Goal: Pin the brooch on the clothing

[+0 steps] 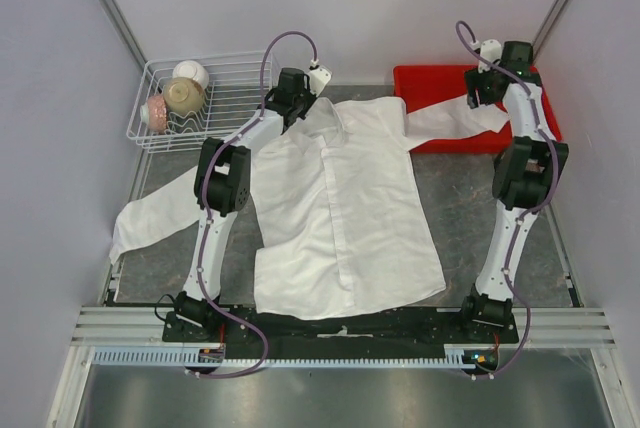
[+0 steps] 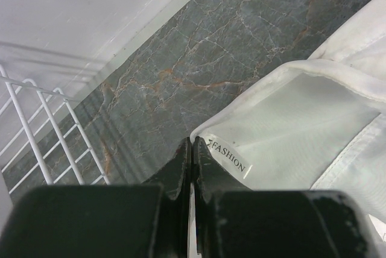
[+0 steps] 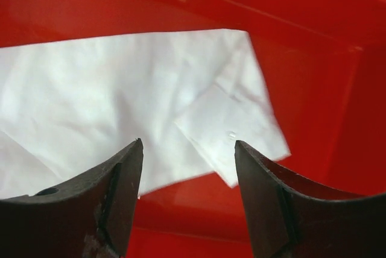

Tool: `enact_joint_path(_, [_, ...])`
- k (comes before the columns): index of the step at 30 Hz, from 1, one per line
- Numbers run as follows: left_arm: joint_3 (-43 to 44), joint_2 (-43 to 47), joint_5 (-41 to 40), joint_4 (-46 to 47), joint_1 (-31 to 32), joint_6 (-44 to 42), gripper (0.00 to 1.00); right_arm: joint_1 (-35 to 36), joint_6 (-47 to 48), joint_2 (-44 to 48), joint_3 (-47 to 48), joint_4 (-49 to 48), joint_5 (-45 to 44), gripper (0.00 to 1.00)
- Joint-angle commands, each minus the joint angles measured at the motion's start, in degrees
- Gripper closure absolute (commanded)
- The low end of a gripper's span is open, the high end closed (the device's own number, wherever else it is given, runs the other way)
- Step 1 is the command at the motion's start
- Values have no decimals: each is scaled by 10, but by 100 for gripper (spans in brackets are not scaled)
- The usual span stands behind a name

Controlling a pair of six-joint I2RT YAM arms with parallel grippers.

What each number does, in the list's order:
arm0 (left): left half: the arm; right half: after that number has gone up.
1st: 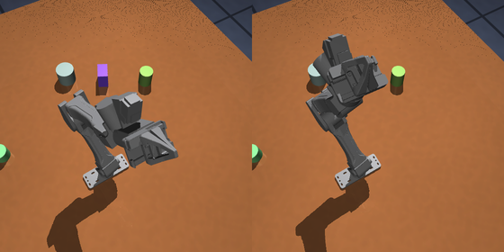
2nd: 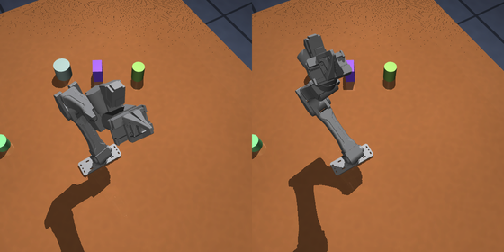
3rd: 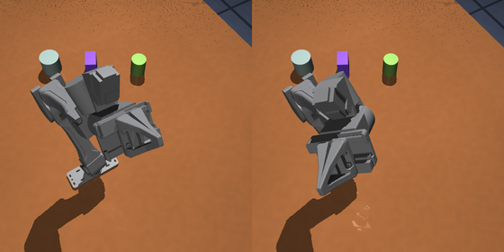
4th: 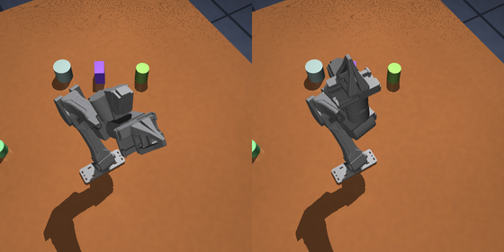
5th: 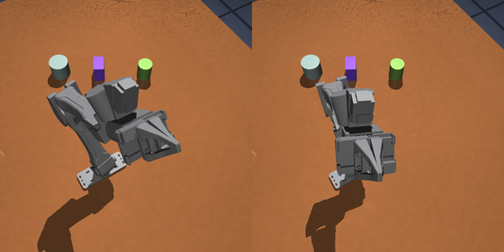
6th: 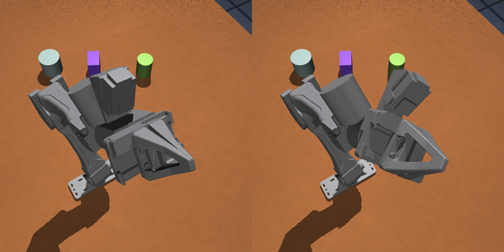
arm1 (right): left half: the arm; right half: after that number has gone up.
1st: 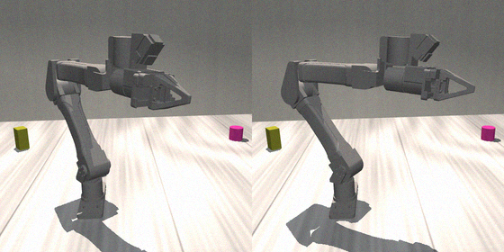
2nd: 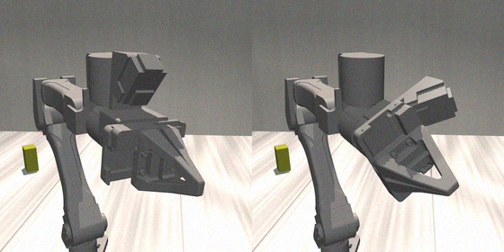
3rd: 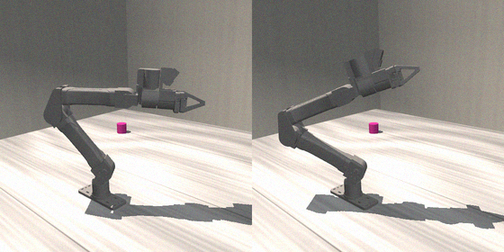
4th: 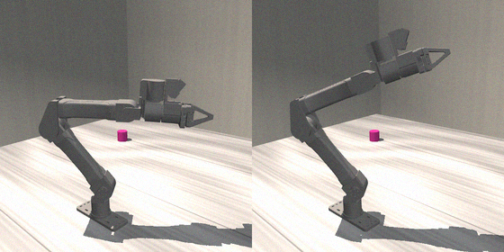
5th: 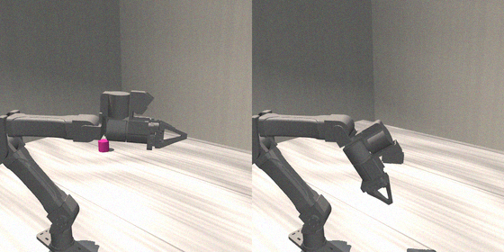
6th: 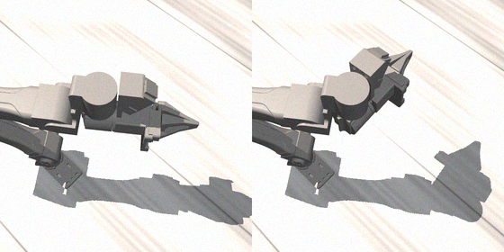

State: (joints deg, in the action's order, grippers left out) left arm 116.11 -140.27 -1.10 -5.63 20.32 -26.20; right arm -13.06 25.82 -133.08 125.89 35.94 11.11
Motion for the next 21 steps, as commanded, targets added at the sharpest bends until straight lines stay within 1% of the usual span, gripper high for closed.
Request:
enact_joint_path(1, [0,18,6,28,-4,18,98,25,-38,-35,-13,-59,-35,33])
enact_joint_path(2, [0,17,6,27,-3,18,98,30,-44,-40,-13,-65,-47,36])
enact_joint_path(5, [-2,17,7,27,-3,18,98,35,-53,-55,-13,-85,-80,39])
enact_joint_path(10, [-2,17,8,29,-5,20,98,35,-63,-77,-13,-98,-108,42])
enact_joint_path(12, [-2,17,8,32,-5,21,98,35,-63,-81,-17,-98,-109,45])
enact_joint_path(14, [-2,16,8,31,-4,22,98,35,-63,-84,-25,-102,-130,49])
enact_joint_path(17, [-2,15,8,33,-4,22,98,35,-64,-89,-29,-108,-133,51])
enact_joint_path(21, [-7,16,8,32,-5,23,98,35,-71,-97,-27,-107,-126,50])
